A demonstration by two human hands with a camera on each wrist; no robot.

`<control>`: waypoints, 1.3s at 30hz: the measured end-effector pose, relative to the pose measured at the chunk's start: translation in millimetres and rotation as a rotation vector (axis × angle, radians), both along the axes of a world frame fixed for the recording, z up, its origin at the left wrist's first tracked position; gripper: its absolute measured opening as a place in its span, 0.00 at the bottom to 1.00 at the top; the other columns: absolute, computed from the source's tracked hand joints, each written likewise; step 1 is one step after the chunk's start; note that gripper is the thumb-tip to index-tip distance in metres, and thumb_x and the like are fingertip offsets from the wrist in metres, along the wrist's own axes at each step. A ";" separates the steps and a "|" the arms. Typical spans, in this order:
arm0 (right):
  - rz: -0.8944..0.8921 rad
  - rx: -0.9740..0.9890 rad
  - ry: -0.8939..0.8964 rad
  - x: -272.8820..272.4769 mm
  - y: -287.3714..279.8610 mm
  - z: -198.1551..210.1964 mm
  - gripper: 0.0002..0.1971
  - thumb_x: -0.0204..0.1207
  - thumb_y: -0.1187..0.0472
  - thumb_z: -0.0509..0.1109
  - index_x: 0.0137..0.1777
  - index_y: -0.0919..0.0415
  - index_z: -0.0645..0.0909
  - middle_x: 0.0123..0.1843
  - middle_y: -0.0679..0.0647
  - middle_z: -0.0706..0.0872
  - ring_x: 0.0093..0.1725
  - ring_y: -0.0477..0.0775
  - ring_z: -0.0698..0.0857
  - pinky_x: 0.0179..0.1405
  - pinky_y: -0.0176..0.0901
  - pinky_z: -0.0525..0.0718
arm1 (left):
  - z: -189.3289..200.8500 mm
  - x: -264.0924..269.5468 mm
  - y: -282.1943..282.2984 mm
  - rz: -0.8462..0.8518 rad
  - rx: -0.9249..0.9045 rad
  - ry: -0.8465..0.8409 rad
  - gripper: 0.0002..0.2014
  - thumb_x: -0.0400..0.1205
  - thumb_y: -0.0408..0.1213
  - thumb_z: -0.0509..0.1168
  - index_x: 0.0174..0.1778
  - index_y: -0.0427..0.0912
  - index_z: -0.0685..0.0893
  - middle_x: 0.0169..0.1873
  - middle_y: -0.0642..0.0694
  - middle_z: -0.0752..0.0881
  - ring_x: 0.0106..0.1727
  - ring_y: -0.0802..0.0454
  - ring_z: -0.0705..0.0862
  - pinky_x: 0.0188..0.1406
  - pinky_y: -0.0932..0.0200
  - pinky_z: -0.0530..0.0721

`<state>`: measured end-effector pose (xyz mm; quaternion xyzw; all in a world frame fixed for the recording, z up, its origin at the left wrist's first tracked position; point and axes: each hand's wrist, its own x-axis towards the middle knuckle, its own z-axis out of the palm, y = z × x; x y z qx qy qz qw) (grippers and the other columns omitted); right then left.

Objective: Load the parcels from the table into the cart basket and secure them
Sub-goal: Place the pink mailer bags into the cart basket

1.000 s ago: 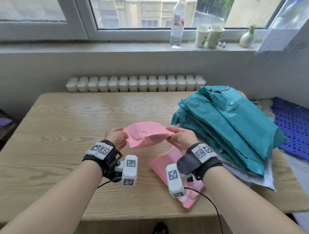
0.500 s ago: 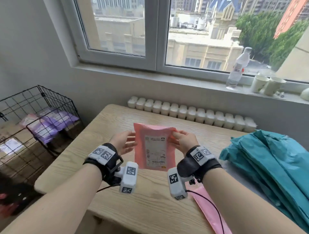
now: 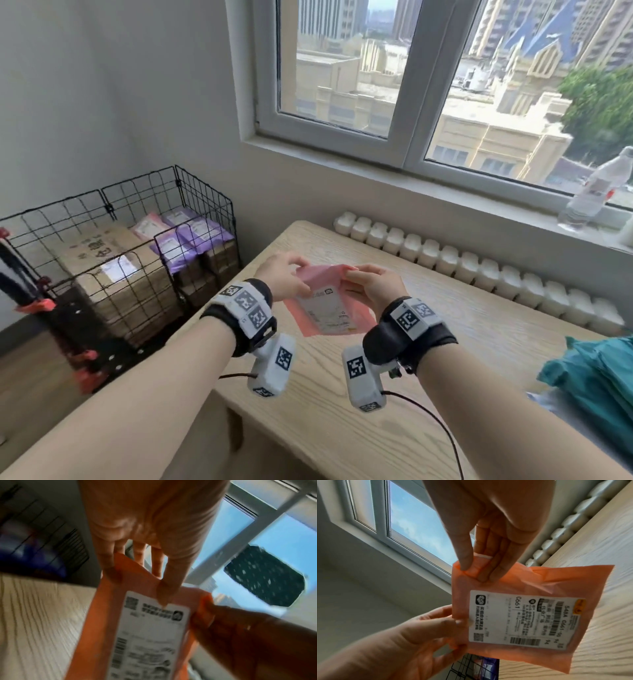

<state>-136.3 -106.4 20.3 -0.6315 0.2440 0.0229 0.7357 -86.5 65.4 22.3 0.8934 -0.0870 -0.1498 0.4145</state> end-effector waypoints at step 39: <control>0.229 0.019 -0.035 155.0 284.5 -22.7 0.13 0.73 0.73 0.66 0.56 0.66 0.83 0.55 0.66 0.87 0.56 0.62 0.86 0.51 0.48 0.87 | -28.3 98.2 321.4 0.764 -0.527 0.158 0.41 0.70 0.23 0.74 0.79 0.42 0.65 0.73 0.42 0.74 0.70 0.45 0.75 0.62 0.52 0.76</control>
